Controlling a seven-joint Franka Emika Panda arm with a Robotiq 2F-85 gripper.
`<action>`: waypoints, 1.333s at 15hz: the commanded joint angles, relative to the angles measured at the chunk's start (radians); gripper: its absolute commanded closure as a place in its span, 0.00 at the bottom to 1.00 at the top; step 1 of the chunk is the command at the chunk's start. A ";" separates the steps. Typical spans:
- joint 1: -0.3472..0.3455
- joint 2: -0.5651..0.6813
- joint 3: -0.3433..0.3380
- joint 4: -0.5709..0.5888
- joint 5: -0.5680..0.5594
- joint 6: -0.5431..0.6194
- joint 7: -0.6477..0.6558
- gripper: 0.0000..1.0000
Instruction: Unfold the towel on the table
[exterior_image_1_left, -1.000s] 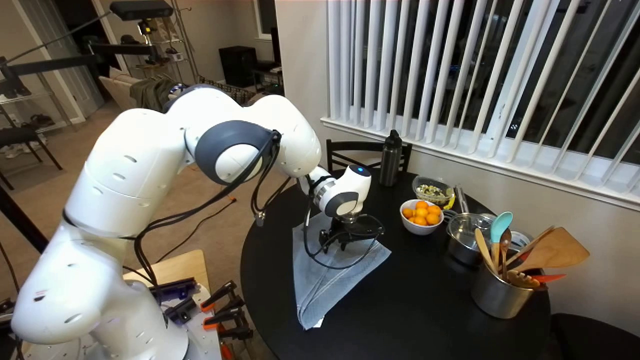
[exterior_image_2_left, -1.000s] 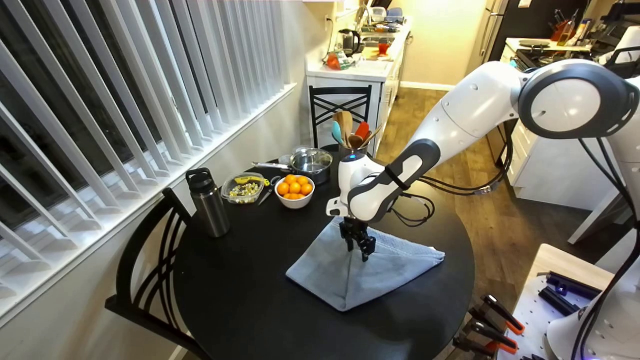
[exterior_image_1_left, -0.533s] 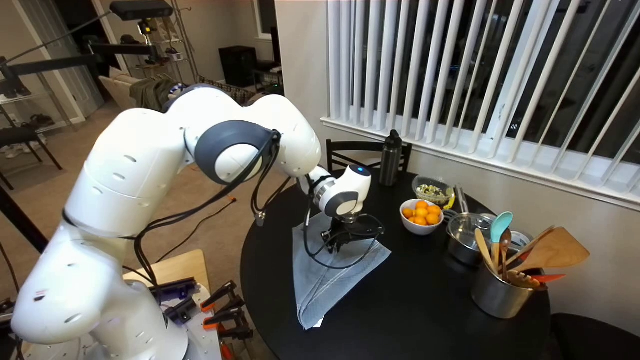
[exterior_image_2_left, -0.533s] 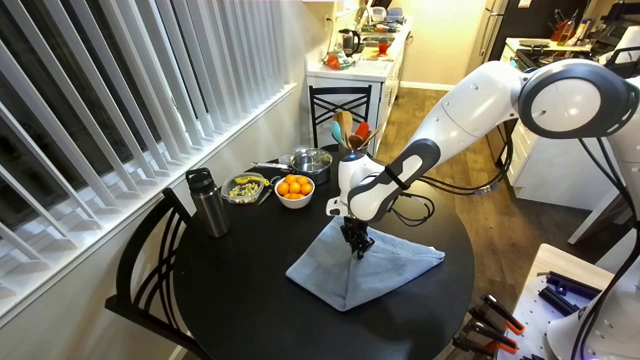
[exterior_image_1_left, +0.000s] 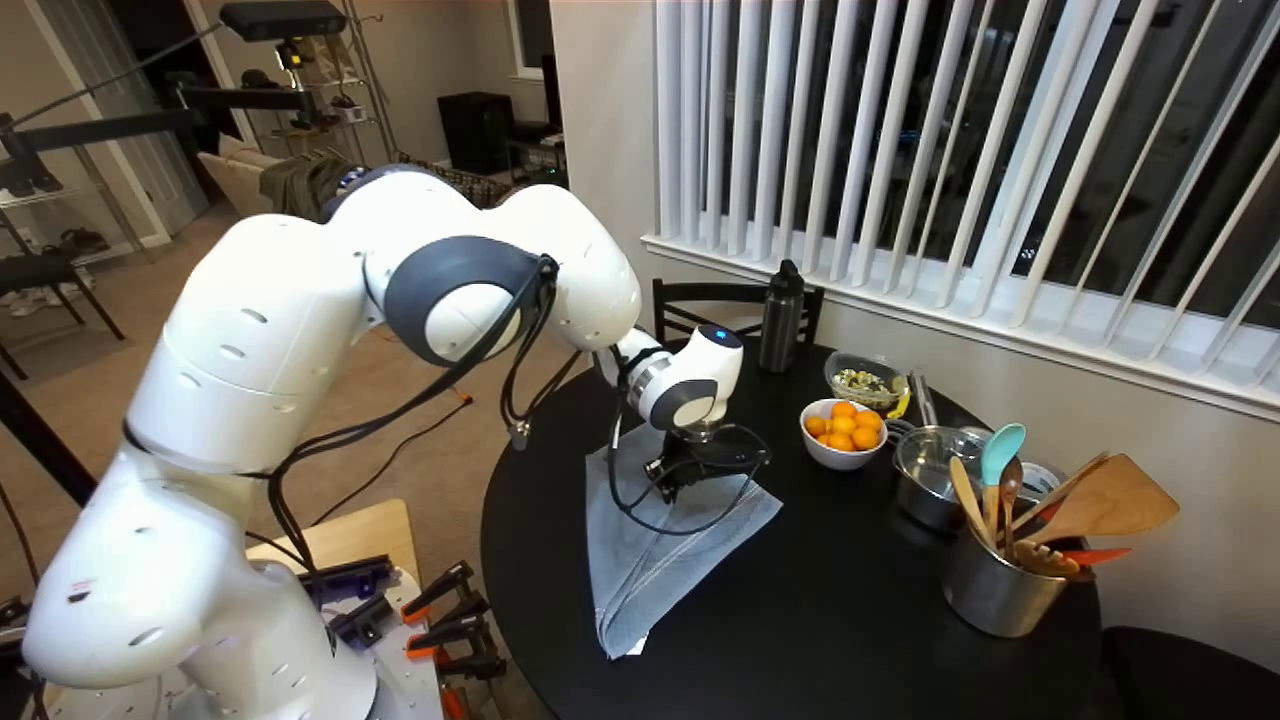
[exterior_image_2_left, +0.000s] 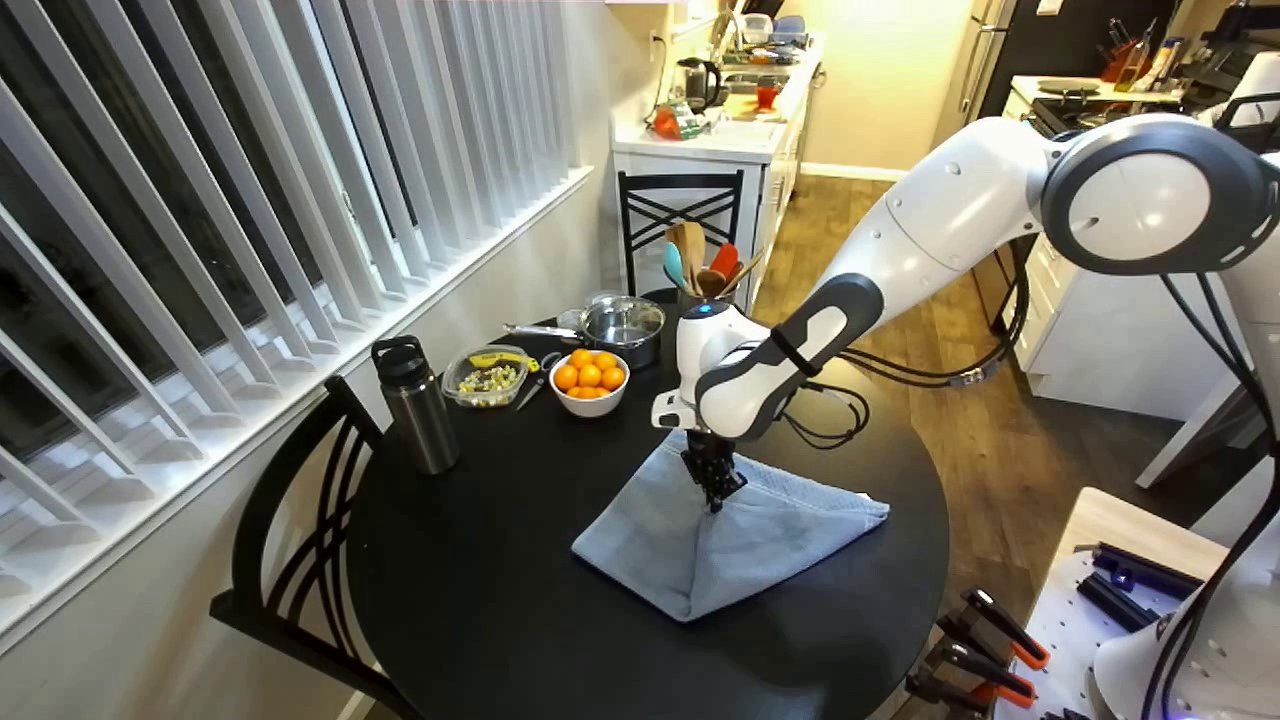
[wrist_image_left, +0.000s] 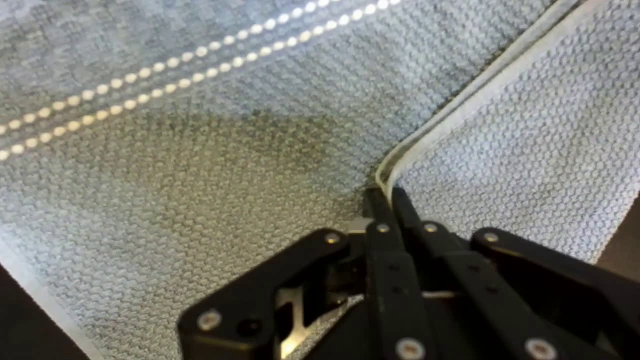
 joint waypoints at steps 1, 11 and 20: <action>-0.007 -0.094 0.006 -0.083 0.043 -0.026 -0.002 0.98; 0.047 -0.225 0.013 -0.161 0.179 -0.299 0.022 0.98; 0.110 -0.238 0.009 -0.210 0.268 -0.340 0.047 0.98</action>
